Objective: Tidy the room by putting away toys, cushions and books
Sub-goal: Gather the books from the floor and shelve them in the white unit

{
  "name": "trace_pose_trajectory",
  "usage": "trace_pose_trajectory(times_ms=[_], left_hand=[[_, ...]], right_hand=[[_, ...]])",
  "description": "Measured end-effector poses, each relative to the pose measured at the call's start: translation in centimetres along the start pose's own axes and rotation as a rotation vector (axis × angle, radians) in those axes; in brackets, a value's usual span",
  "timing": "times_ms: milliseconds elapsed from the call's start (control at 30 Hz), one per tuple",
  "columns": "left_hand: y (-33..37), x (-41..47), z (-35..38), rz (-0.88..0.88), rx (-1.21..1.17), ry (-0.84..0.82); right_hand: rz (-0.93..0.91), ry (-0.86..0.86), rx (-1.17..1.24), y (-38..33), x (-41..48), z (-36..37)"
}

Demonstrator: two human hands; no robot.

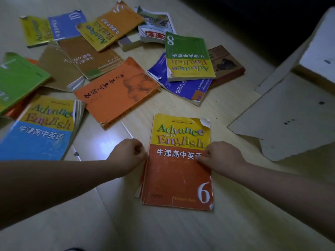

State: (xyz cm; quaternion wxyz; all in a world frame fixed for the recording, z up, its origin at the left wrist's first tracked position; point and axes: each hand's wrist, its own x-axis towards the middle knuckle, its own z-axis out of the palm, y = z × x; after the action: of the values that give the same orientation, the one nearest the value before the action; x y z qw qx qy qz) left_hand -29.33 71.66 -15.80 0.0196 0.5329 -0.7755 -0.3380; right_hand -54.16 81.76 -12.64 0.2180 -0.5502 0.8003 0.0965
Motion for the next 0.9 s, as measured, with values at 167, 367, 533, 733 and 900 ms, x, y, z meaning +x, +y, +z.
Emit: trace_pose_trajectory(times_ms=[167,367,533,733,900], left_hand=[[-2.2,0.0,-1.9,-0.028,0.076,0.108],[-5.9,1.1,-5.4,-0.064,0.271,0.251],[-7.6,1.2,-6.3,-0.160,0.345,0.325],[-8.7,2.5,-7.8,-0.265,0.368,0.361],[-10.1,3.0,-9.2,-0.256,0.412,0.433]], right_hand=[[-0.205,-0.093,0.328,-4.2,-0.3,0.0],[-0.360,-0.127,0.252,-8.3,-0.9,0.3],[-0.320,-0.145,0.189,-9.2,-0.1,0.4],[-0.293,-0.084,0.121,-9.9,0.4,1.1],[-0.281,-0.037,0.109,-10.2,1.1,1.5]])
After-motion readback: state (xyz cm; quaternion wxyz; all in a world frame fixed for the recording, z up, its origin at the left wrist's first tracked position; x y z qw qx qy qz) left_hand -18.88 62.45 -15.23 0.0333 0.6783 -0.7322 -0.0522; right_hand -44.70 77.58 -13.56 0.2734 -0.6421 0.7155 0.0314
